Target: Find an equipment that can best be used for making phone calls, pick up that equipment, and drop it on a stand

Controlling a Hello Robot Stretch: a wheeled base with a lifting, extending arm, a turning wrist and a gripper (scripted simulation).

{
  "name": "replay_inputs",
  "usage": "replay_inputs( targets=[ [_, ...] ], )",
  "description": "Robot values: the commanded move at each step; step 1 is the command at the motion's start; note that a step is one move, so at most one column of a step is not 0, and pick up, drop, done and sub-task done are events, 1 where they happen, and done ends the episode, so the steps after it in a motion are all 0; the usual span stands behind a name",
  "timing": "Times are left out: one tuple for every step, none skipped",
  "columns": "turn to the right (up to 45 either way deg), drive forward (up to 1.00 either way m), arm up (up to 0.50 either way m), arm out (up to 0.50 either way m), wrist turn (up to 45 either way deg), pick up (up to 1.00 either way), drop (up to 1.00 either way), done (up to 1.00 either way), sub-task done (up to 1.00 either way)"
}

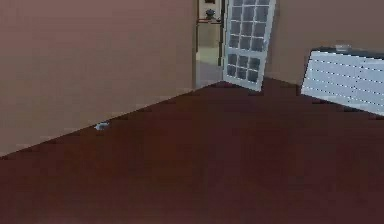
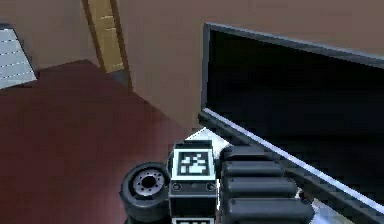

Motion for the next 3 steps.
replay_inputs(
  targets=[
    [45.0, 0.00, 0.00, 0.00, 0.0, 0.00, 0.00, 0.00, 0.00],
    [0.0, 0.10, 0.00, 0.00, 0.0, 0.00, 0.00, 0.00, 0.00],
    [45.0, 0.00, 0.00, 0.00, 0.0, 0.00, 0.00, 0.00, 0.00]
  ],
)
